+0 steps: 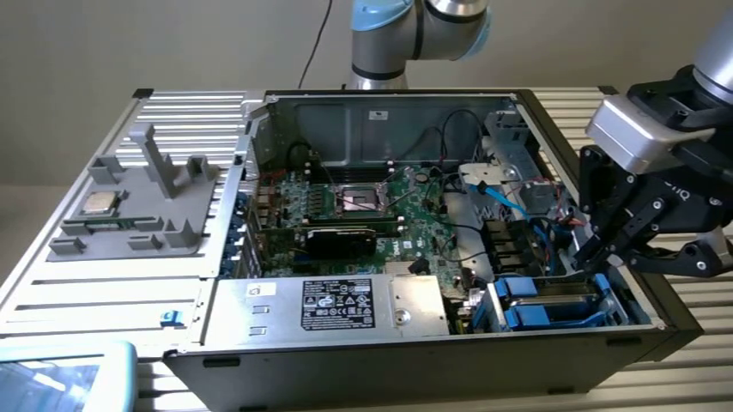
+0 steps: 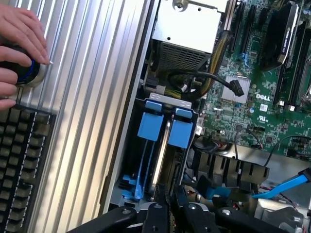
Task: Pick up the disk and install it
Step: 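Insert the first disk wire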
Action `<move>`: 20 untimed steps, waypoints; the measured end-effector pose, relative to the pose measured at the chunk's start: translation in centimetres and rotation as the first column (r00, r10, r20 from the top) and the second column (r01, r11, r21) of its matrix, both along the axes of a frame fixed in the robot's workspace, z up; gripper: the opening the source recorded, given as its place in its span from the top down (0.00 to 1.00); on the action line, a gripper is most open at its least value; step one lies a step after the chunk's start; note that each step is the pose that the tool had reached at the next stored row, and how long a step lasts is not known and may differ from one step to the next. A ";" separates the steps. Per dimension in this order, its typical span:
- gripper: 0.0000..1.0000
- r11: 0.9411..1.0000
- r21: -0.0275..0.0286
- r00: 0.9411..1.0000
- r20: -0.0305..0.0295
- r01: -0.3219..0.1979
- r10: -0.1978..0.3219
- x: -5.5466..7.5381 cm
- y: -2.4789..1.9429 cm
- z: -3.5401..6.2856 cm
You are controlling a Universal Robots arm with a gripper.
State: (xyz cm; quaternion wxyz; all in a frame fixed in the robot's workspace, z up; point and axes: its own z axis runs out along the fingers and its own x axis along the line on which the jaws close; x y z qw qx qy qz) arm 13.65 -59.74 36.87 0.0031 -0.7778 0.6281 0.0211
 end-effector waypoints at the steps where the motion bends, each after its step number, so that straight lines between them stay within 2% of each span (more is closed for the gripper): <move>1: 0.84 1.000 0.000 1.000 0.000 0.008 -0.008 0.0 0.01 -0.09; 3: 0.84 1.000 0.000 1.000 0.000 0.019 -0.019 0.0 0.07 -0.23; 10: 0.84 1.000 0.000 1.000 0.000 0.031 -0.031 0.0 0.72 -0.79; 16: 0.84 0.997 0.000 0.997 0.000 0.076 -0.076 -0.3 0.74 -1.13; 20: 0.84 0.997 0.000 0.997 0.000 0.079 -0.079 -0.3 0.74 -1.15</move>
